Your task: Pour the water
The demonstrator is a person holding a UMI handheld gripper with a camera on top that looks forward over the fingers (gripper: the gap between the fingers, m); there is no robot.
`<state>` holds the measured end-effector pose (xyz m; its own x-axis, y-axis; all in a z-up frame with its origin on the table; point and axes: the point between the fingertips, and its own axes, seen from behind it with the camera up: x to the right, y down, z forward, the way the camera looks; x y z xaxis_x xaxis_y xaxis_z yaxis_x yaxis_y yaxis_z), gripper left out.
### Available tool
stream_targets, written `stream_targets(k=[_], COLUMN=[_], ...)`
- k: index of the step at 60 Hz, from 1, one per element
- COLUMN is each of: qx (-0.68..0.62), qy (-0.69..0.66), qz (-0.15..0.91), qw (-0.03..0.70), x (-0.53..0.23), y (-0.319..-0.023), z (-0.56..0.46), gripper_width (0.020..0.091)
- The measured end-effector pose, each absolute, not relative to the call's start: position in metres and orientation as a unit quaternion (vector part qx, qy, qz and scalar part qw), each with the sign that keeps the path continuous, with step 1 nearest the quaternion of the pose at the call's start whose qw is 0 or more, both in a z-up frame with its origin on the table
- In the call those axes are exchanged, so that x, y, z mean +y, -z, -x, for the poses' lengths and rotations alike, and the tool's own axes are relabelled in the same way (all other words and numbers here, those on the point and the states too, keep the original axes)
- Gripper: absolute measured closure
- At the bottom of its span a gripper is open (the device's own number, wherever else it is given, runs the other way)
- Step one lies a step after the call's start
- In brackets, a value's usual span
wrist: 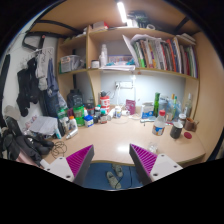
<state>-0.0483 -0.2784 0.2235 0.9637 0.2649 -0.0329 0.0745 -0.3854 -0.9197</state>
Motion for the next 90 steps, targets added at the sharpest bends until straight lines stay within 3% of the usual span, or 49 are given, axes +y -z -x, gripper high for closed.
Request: stream_targets(k=[27,38,66,81,84,88,90], qx=[-0.071,-0.037,-0.054,-0.095,-0.103,-0.107,-0.093], qy=[-0.066,-0.039,-0.035,-0.063,-0.065,-0.068,-0.073], qz=[0.827,0.828,0.82,0.785,0.781,0.795,0.79], qw=[0.555,0.558,0.568,0.609,0.612,0.593,0.602], x=[-0.266,-0.23,-0.041,0.024,0.034,0.039,0.043], y=[-0.214,-0.189,-0.077,-0.067,-0.064,-0.048,-0.052], z=[0.012,-0.064,-0.132,-0.121,-0.119,-0.118,-0.121], gripper_width=[0.0284,0.0284,0.0283,0.0288,0.0315,0.057,0.0582])
